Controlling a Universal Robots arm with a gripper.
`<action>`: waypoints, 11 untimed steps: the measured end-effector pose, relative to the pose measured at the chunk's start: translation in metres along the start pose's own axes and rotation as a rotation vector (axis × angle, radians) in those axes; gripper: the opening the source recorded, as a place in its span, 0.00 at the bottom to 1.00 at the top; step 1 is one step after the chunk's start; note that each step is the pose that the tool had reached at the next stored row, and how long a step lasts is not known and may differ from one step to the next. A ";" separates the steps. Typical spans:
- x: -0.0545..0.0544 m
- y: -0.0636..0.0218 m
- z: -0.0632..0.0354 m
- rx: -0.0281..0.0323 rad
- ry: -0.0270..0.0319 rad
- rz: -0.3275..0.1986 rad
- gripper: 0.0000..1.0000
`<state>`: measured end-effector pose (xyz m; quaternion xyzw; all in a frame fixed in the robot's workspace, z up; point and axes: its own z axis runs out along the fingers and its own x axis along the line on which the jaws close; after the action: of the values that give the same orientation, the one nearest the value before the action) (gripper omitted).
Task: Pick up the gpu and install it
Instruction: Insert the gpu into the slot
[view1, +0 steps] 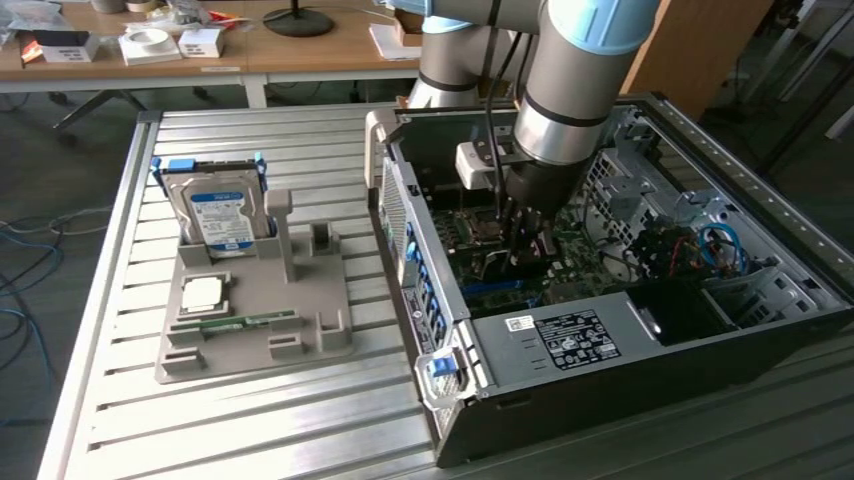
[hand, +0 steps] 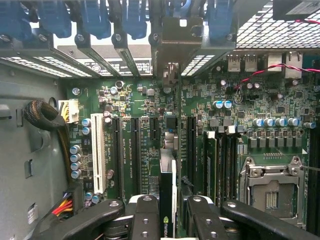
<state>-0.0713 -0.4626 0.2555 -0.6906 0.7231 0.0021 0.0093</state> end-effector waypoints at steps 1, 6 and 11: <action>0.000 0.0000 0.0000 0.0000 0.0000 0.000 0.26; 0.000 0.0001 0.0001 -0.0002 0.0005 0.000 0.26; 0.000 0.0001 0.0011 -0.0001 0.0002 0.000 0.26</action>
<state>-0.0714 -0.4626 0.2544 -0.6906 0.7231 0.0021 0.0092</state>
